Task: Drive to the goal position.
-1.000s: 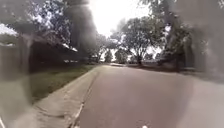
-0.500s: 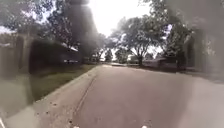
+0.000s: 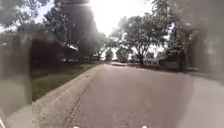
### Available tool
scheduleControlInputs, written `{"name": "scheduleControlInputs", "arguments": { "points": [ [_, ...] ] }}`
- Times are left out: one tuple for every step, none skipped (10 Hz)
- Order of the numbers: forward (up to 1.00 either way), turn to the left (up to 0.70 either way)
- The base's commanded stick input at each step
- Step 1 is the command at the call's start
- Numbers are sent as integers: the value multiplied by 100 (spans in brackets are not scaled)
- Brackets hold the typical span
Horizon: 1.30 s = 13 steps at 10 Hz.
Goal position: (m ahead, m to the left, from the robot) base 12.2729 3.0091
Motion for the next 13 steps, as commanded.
{"name": "scheduleControlInputs", "arguments": {
  "points": [
    [100,0],
    [100,0],
    [100,-1],
    [100,-2],
    [100,-3],
    [100,-14],
    [100,0],
    [100,0],
    [100,0],
    [100,0],
    [100,0],
    [100,0],
    [100,0]
  ]
}}
